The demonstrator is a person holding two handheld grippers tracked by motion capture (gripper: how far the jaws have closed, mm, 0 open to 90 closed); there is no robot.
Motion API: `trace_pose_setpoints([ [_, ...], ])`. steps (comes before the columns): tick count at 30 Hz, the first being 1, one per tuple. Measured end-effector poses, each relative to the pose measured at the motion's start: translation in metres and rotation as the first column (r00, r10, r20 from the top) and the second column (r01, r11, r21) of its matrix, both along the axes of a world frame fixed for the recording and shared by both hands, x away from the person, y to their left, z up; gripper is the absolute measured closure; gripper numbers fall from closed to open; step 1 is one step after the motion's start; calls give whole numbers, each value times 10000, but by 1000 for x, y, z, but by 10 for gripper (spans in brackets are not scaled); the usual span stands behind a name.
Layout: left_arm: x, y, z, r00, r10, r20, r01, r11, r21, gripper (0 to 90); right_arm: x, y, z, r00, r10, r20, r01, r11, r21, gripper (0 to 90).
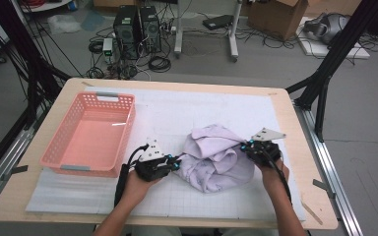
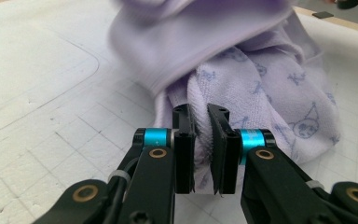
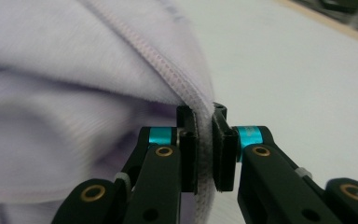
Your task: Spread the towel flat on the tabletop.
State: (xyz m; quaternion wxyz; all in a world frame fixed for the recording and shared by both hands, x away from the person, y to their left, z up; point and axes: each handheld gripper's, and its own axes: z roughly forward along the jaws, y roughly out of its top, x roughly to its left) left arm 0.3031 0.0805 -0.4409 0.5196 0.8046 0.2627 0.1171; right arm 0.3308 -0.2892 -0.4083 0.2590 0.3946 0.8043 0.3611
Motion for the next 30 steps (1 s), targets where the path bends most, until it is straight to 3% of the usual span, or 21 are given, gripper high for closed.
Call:
trace_pose_setpoints([
  [4, 0, -1, 0, 10000, -27, 6, 27, 10000, 10, 810, -2, -28, 0, 9914, -1290, -237, 1279, 9908, -433, 838],
  [6, -1, 0, 0, 10000, 8, -25, -8, 10000, 20, 811, -5, -46, -8, 9771, -1969, -805, 1925, 9795, -586, 826],
  [8, -1, 1, 0, 10000, 40, -38, -40, 10000, -2, 811, -7, -51, -11, 9753, -1956, -1024, 1930, 9806, -351, 791],
  [9, -1, 1, 0, 10000, 35, -50, -35, 10000, -20, 810, -9, -54, -14, 9737, -1953, -1171, 1940, 9807, -227, 702],
  [10, -1, 1, -1, 10000, 9, -59, -9, 10000, -55, 796, -14, -57, -16, 9814, -1618, -1032, 1643, 9863, 167, 619],
  [11, -1, 1, 0, 10000, 29, -49, -30, 9999, -105, 796, -14, -57, -16, 9814, -1618, -1032, 1643, 9863, 167, 619],
  [12, -1, 1, 0, 10000, 75, -57, -76, 9998, -166, 675, -20, -58, -10, 9903, -1238, -627, 1276, 9900, 605, 545],
  [13, 0, 1, 0, 9997, 203, -122, -206, 9994, -276, 675, -20, -58, -10, 9903, -1238, -627, 1276, 9900, 605, 545],
  [14, 1, 1, 0, 9994, 296, -206, -304, 9986, -424, 508, -24, -54, -1, 9961, -875, -123, 883, 9914, 963, 498],
  [16, 2, 1, 0, 9991, 291, -324, -313, 9971, -692, 475, -25, -50, 3, 9984, -563, 43, 554, 9915, 1181, 484],
  [17, 2, 0, 1, 9991, 269, -341, -290, 9975, -637, 451, -24, -45, 7, 9996, -135, 261, 100, 9917, 1283, 479],
  [18, 2, -1, 0, 9991, 218, -369, -239, 9979, -595, 431, -23, -28, 14, 9957, 761, 524, -818, 9899, 1158, 467],
  [19, 3, -3, 0, 9989, 196, -415, -217, 9984, -527, 431, -23, -28, 14, 9957, 761, 524, -818, 9899, 1158, 467],
  [22, 4, -7, -1, 9988, 32, -487, -49, 9994, -343, 459, -15, 11, 15, 9725, 2266, 540, -2304, 9699, 788, 544],
  [23, 4, -8, -2, 9987, 33, -503, -47, 9996, -293, 459, -15, 11, 15, 9725, 2266, 540, -2304, 9699, 788, 544],
  [24, 4, -8, -2, 9988, 1, -494, -10, 9998, -175, 556, -7, 23, 11, 9650, 2606, 296, -2615, 9647, 311, 715],
  [25, 4, -9, -3, 9990, 11, -448, -10, 10000, 34, 556, -7, 23, 11, 9650, 2606, 296, -2615, 9647, 311, 715],
  [26, 3, -9, -3, 9991, 21, -423, -15, 9999, 150, 637, -4, 26, 9, 9659, 2579, 220, -2583, 9659, 174, 818],
  [27, 2, -9, -3, 9994, 13, -341, -5, 9997, 235, 714, 0, 26, 8, 9709, 2386, 203, -2387, 9711, -17, 860],
  [28, 2, -8, -2, 9995, 42, -308, -36, 9998, 192, 784, 7, 22, 8, 9848, 1718, 274, -1715, 9851, -114, 874],
  [30, 1, -6, -2, 9994, -13, -341, 17, 9999, 115, 794, 10, 16, 8, 9900, 1365, 352, -1366, 9906, -6, 877],
])
